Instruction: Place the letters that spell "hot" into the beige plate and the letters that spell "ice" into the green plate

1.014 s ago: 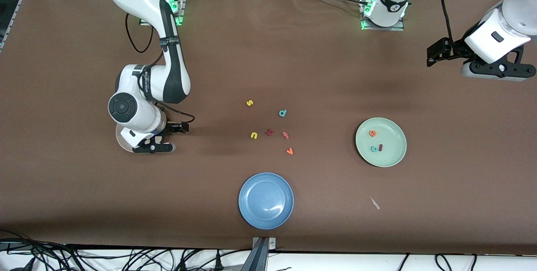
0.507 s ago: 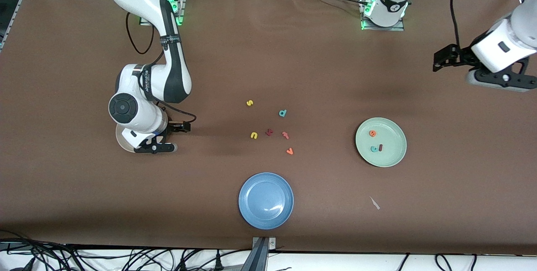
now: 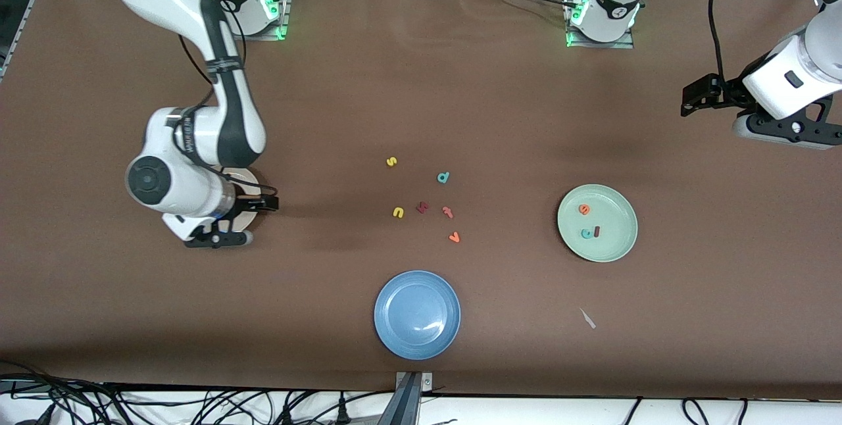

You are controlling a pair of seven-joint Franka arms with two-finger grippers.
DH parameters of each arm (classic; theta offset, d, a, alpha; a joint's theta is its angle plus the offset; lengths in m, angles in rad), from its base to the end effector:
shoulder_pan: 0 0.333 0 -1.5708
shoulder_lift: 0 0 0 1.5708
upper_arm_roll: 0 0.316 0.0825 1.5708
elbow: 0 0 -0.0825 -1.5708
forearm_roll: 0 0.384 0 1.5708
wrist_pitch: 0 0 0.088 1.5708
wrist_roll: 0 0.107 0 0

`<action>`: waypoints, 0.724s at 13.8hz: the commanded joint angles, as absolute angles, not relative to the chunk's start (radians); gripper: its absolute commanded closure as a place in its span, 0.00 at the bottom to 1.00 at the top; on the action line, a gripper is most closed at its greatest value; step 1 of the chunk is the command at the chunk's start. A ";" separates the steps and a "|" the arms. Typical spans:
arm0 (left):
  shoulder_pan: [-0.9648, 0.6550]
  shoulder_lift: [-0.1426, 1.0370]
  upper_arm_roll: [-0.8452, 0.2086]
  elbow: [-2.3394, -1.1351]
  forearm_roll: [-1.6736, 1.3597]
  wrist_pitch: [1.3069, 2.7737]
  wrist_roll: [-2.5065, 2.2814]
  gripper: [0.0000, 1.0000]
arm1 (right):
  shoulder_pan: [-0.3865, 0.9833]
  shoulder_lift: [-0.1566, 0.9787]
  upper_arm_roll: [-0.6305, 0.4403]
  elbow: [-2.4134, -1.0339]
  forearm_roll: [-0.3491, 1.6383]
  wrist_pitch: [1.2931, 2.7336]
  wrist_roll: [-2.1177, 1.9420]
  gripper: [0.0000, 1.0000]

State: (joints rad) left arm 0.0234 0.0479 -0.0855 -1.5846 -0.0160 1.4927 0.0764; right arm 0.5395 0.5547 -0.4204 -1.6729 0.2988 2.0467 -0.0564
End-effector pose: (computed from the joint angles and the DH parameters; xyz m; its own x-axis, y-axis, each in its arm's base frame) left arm 0.5570 -0.0354 0.5852 0.9807 -0.1392 -0.1372 -0.1362 -0.9902 0.0306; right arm 0.6502 0.1238 0.2937 0.9903 0.0650 -0.1226 0.0611 -0.9975 -0.0360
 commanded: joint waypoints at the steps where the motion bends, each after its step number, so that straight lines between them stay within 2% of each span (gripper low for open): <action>1: 0.028 0.058 -0.086 -1.552 -0.032 1.479 0.094 0.00 | 0.411 0.447 -0.296 -1.709 0.191 2.026 -0.054 0.00; 3: 0.028 0.055 -0.087 -1.552 -0.025 1.473 0.094 0.00 | 0.361 0.408 -0.240 -1.726 0.112 2.031 -0.048 0.00; 6: 0.031 0.048 -0.087 -1.552 -0.015 1.459 0.091 0.00 | 0.292 0.333 -0.192 -1.756 0.098 2.008 -0.051 0.00; 10: 0.031 0.034 -0.094 -1.554 0.011 1.447 0.092 0.00 | 0.191 0.229 -0.089 -1.746 -0.011 1.849 -0.049 0.00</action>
